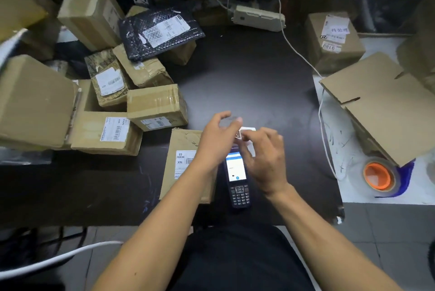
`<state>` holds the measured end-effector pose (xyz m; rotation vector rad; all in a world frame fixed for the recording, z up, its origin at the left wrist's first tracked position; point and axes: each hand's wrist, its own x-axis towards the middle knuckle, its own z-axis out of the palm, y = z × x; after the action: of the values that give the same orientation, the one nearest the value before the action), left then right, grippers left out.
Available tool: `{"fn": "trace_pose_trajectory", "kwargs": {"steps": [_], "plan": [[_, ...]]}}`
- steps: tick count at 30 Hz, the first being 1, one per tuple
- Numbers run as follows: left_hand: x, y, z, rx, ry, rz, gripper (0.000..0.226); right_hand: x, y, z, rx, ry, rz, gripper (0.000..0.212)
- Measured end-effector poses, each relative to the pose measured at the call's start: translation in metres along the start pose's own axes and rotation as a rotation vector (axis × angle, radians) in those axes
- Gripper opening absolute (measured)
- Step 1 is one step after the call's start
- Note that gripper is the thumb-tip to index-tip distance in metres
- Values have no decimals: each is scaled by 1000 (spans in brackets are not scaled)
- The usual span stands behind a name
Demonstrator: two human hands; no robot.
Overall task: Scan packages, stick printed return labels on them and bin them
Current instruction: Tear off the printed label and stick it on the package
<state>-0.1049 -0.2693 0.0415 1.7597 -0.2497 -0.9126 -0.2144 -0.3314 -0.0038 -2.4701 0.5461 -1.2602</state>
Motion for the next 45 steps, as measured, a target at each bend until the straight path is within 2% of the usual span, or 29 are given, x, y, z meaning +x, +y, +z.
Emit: {"fn": "trace_pose_trajectory", "kwargs": {"steps": [4, 5, 8, 9, 11, 15, 18, 22, 25, 27, 30, 34, 38, 40, 43, 45], "plan": [[-7, -8, -39, 40, 82, -7, 42, -7, -14, 15, 106, -171, 28, 32], [-9, -10, -50, 65, 93, 22, 43, -7, -18, 16, 173, -234, 140, 38], [-15, -20, -84, 174, 35, 120, 50, 10, -38, 19, 480, -437, 749, 44], [-15, -23, -94, 202, 3, 131, 52, 17, -43, 22, 584, -502, 896, 42], [-14, -29, -110, 225, -48, 118, 58, 25, -49, 32, 679, -592, 1004, 37], [-6, -36, -123, 357, 38, 111, 58, 33, -63, 55, 504, -645, 948, 32], [2, -36, -122, 558, 151, 129, 54, 38, -68, 68, 303, -656, 775, 31], [6, -34, -118, 809, 172, 201, 59, 35, -73, 72, 83, -707, 606, 32], [6, -37, -122, 905, 191, 198, 70, 30, -70, 69, -18, -708, 590, 36], [7, -47, -131, 832, 200, 141, 75, 27, -67, 68, -57, -671, 626, 40], [7, -63, -140, 676, 259, 155, 61, 22, -67, 69, -63, -599, 667, 43], [6, -70, -142, 491, 75, 101, 67, 16, -76, 74, 23, -626, 715, 56], [-1, -71, -149, 395, -25, 82, 58, 5, -82, 59, 106, -578, 834, 52], [-7, -78, -155, 366, -105, 79, 53, -6, -85, 44, 137, -620, 881, 53], [-17, -97, -160, 340, -244, 87, 53, -25, -95, 25, 193, -829, 894, 63], [-25, -106, -161, 313, -250, 97, 59, -32, -102, 22, 200, -868, 874, 70]]}}
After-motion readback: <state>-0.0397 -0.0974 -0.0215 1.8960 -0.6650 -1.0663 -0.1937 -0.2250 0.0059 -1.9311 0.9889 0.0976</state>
